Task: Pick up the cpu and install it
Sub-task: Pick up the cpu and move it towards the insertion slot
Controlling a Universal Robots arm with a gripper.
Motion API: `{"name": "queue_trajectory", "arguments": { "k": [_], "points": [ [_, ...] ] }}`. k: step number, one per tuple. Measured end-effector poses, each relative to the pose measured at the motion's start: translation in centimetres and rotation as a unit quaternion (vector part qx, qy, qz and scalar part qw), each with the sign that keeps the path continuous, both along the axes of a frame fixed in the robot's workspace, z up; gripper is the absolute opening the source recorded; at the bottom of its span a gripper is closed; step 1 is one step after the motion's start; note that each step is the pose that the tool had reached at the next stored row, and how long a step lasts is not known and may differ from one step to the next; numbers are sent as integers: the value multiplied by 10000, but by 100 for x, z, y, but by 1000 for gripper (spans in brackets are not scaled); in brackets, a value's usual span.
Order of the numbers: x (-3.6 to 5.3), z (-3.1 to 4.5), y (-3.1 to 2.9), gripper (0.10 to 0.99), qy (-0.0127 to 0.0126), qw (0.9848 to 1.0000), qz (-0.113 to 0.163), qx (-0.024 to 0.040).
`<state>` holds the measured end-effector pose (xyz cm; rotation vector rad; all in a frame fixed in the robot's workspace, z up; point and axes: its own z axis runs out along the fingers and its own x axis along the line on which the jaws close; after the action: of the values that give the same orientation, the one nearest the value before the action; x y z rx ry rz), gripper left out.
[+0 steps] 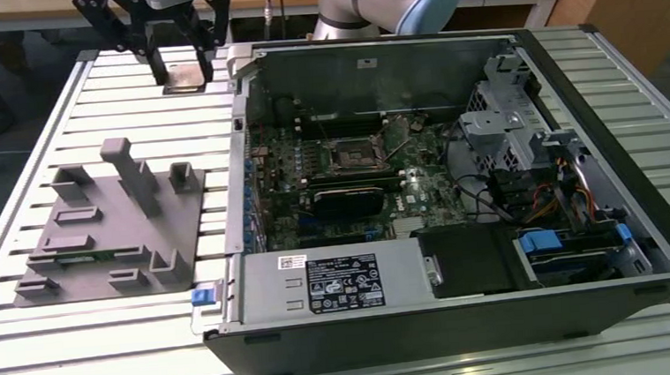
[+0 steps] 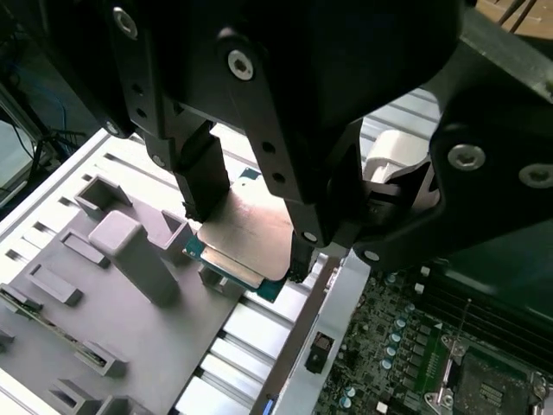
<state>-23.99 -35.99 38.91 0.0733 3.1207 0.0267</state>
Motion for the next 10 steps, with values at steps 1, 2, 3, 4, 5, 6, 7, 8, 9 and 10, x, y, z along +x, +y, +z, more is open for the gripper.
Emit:
{"name": "queue_trajectory", "arguments": {
  "k": [1,2,3,4,5,6,7,8,9,10],
  "points": [
    [15,-1,1,533,0,10000,0,0],
    [33,-2,3,533,0,10000,0,0],
    [50,-2,5,533,0,10000,0,0],
    [67,-3,7,533,0,10000,0,0],
    [84,-3,10,533,0,10000,0,0],
    [102,-4,13,533,0,10000,0,0],
    [118,-5,18,533,0,10000,0,0],
    [134,-5,26,533,0,10000,0,0],
    [150,-6,35,533,0,10000,0,0],
    [167,-7,45,533,0,10000,0,0]
  ]
}}
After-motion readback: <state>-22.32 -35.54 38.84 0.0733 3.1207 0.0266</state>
